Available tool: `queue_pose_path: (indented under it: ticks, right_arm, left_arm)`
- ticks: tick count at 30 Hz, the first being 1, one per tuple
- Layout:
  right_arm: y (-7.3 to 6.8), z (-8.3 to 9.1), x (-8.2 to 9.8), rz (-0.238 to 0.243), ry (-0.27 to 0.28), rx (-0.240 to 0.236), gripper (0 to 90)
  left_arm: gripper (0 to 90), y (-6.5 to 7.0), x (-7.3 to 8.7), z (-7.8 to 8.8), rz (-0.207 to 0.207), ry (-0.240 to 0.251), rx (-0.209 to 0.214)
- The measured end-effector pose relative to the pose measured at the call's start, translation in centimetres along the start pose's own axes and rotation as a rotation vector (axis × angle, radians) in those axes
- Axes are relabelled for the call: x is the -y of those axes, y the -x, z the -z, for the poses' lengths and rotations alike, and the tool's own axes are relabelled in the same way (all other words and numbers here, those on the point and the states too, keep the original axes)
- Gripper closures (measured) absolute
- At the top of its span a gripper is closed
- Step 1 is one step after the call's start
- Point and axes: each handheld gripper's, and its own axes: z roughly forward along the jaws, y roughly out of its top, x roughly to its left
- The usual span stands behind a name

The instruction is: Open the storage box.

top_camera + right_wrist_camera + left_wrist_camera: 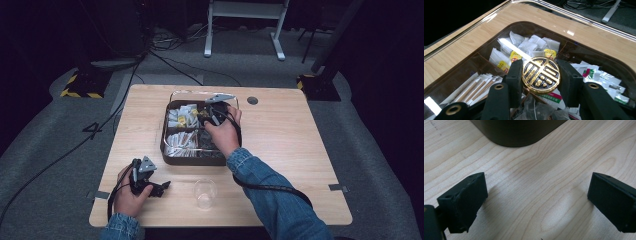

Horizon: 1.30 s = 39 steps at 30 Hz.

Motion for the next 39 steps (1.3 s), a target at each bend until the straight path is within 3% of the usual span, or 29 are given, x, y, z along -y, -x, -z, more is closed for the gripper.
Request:
queue_pose_path:
  ticks: [20, 39]
  right_arm:
    - [1.0, 3.6, -1.0, 0.037, 0.034, -0.002, 59.0]
    - [4.4, 8.4, 0.1, 0.047, 0.062, 0.021, 58.9]
  left_arm:
    - [3.2, 0.0, 0.0, 0.0, -0.003, 0.001, -0.004]
    - [3.2, 0.0, 0.0, 0.0, -0.002, 0.001, -0.003]
